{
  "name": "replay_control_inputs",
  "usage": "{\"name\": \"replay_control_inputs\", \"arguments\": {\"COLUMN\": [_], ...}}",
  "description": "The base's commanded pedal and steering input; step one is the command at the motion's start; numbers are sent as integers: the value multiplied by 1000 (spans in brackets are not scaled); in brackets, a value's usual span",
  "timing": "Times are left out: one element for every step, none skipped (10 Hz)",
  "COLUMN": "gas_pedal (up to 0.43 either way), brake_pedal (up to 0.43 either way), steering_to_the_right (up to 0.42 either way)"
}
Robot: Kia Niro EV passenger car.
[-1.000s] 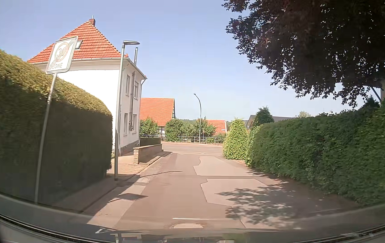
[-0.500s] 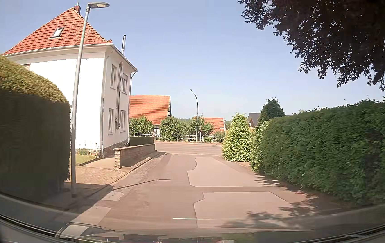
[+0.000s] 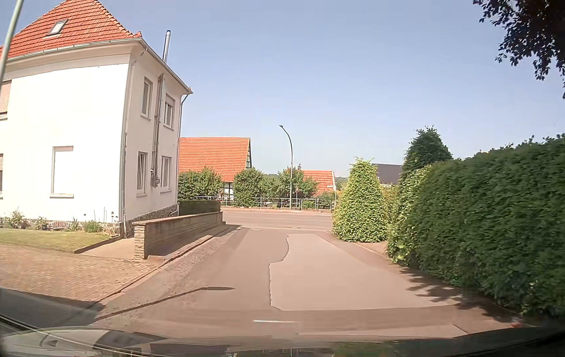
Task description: Follow the waypoints while adhering to traffic rules and regulations
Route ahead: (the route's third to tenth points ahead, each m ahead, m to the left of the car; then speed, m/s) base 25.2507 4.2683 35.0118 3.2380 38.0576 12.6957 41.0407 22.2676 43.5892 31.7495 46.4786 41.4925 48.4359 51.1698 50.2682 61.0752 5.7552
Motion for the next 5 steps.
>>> {"name": "replay_control_inputs", "arguments": {"gas_pedal": [0, 0, 0, 0, 0], "brake_pedal": [0, 0, 0, 0, 0], "steering_to_the_right": [-10, -10, -10, -10, -10]}}
